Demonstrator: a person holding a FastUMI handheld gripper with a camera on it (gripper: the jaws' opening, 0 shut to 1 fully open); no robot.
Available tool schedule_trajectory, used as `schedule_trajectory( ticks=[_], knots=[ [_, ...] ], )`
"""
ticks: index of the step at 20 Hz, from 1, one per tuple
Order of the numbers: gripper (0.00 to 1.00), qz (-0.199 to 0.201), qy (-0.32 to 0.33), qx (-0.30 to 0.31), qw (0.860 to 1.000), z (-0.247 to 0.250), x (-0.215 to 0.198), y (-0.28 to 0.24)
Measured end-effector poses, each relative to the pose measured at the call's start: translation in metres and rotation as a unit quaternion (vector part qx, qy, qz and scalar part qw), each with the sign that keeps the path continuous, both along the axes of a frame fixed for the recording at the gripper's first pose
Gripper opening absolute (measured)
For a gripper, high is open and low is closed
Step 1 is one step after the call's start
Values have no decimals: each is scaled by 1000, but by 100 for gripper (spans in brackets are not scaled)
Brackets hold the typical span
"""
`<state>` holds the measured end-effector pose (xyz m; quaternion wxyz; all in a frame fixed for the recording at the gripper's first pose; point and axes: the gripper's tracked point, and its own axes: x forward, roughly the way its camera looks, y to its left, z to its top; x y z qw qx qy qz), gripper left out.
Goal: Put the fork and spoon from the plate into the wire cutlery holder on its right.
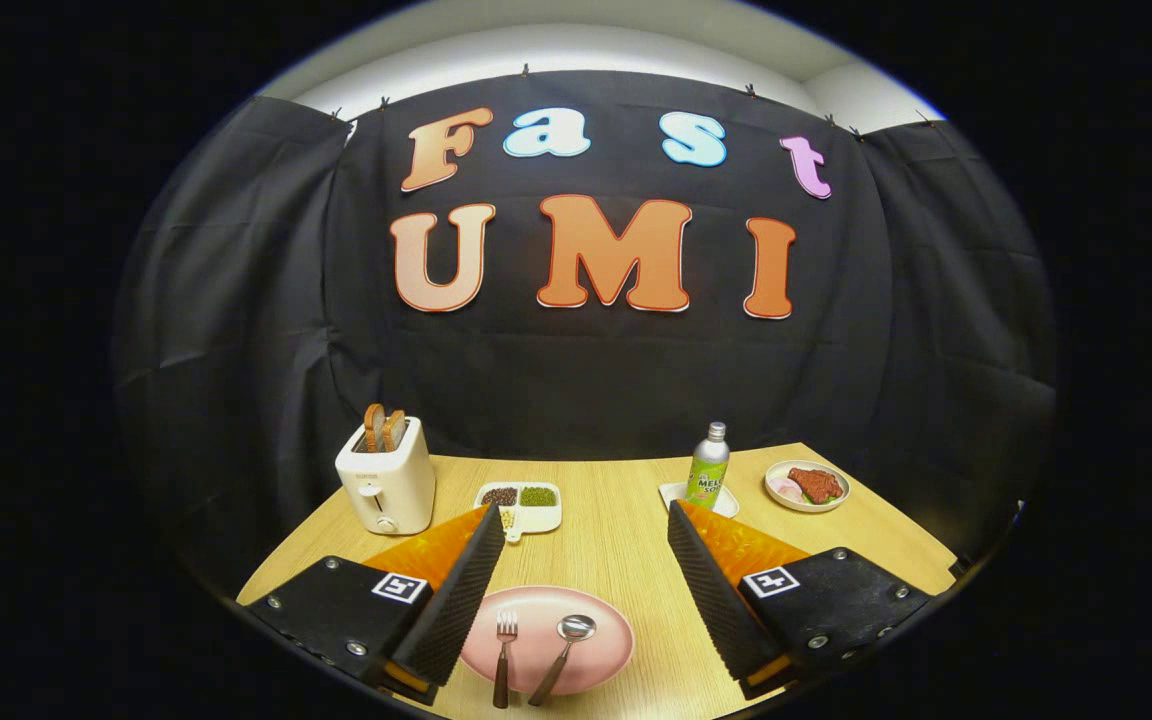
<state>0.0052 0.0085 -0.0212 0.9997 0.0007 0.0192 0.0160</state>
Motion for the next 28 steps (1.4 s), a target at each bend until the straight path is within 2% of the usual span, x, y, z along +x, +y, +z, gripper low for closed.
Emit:
schedule_trajectory(
  ticks=[5,10,18,24,28],
  knots=[
    [98,10,20,-19,1000,-25,2,8],
    [99,13,71,-26,997,-74,5,12],
    [99,6,144,-33,989,-145,2,10],
    [99,16,196,-36,980,-188,-2,19],
    [92,19,234,-28,972,-212,-3,24]
  ],
)
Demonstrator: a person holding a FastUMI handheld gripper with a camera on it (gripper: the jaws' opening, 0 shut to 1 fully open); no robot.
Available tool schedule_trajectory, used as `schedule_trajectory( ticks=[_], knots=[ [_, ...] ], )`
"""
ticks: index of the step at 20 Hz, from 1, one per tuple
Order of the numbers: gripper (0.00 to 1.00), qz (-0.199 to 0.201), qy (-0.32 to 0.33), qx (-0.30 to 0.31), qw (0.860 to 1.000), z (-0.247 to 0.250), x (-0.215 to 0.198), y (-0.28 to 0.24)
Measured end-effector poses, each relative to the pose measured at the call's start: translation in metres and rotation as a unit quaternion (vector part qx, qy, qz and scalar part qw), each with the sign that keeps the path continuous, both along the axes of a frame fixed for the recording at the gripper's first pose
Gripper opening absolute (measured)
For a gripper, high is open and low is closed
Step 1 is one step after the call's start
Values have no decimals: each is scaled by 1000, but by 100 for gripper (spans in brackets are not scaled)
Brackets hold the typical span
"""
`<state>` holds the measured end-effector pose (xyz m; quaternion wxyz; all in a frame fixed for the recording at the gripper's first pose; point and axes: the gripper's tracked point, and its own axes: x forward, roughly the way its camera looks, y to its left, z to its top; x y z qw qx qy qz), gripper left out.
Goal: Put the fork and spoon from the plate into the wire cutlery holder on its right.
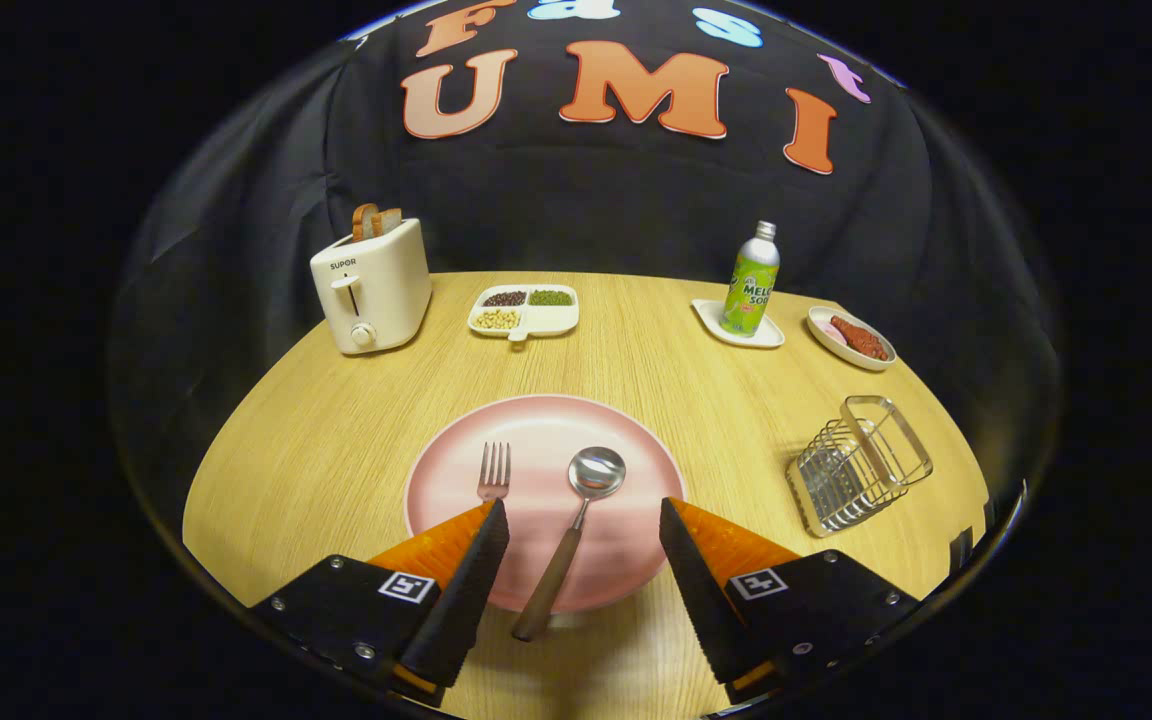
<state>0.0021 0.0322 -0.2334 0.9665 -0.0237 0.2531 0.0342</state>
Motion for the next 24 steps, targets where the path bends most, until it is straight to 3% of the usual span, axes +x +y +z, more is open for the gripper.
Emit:
schedule_trajectory(
  ticks=[4,7,12,21,24],
  knots=[
    [83,2,24,-1,1000,-17,3,2],
    [70,-5,33,-1,999,-27,4,2],
    [55,-12,46,-4,999,-41,6,5],
    [7,-28,42,-35,998,-44,12,-3],
    [4,-20,54,-31,998,-41,7,-8]
  ],
)
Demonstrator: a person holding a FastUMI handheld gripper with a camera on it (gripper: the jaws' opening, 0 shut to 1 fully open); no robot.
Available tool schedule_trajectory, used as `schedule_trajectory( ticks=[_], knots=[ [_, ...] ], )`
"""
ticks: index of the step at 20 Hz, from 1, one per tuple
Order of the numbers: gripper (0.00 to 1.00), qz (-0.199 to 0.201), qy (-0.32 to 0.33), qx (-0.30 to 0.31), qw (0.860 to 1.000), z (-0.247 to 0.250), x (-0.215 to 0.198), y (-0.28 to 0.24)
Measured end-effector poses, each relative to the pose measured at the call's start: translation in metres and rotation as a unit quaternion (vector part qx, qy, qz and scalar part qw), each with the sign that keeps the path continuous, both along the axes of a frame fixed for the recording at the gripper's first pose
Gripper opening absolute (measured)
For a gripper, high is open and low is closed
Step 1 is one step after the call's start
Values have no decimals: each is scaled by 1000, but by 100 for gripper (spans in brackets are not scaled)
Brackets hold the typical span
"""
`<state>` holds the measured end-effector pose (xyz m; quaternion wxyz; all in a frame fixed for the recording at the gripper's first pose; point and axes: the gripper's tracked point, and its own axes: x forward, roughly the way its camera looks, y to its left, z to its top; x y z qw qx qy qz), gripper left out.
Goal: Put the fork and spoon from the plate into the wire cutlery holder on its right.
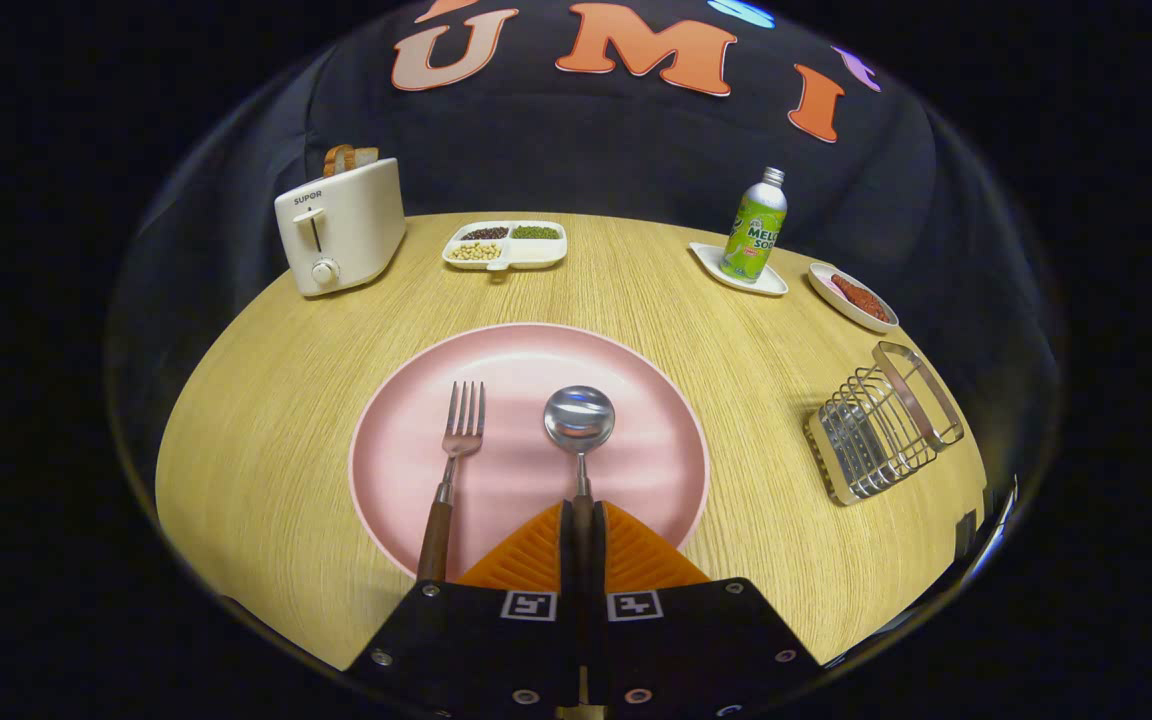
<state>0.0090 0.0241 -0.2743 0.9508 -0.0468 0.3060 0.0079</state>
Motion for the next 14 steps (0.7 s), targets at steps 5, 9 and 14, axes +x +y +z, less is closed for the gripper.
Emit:
schedule_trajectory(
  ticks=[5,9,14],
  knots=[
    [4,27,15,7,999,32,-7,-24],
    [4,41,28,-16,999,66,-6,-65],
    [4,40,61,-28,997,98,-11,-124]
  ],
)
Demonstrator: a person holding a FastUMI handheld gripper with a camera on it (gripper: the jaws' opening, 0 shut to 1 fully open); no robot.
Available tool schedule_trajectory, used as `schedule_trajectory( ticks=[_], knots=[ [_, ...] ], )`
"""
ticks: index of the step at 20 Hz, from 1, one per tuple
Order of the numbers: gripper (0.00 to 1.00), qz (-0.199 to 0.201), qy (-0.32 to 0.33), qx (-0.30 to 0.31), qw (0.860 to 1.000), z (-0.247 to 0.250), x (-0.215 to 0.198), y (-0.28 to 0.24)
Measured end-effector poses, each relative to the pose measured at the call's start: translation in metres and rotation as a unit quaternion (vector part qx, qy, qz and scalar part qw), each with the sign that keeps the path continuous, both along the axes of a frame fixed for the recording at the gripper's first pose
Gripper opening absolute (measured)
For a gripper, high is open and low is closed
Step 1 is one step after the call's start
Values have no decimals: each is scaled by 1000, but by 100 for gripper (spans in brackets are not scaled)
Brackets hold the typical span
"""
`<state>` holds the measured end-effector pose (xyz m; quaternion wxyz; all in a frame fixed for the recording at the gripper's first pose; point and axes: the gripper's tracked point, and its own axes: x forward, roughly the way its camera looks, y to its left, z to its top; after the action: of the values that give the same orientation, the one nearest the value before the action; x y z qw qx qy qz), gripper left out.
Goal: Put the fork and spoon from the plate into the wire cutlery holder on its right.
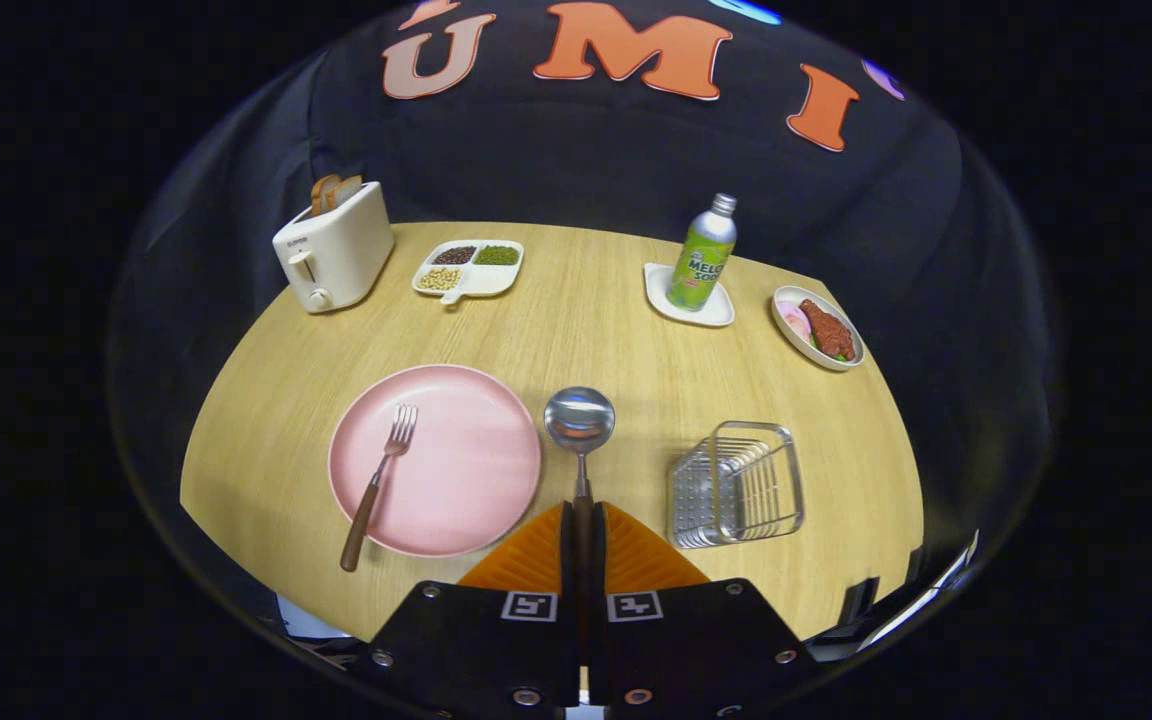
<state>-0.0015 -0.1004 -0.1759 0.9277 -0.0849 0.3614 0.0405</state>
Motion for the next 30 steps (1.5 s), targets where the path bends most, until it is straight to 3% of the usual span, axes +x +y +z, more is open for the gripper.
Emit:
schedule_trajectory(
  ticks=[12,21,30],
  knots=[
    [4,32,114,-53,992,22,-10,-107],
    [4,67,199,-75,975,-5,10,-116],
    [4,65,246,-74,964,-27,20,-109]
  ],
)
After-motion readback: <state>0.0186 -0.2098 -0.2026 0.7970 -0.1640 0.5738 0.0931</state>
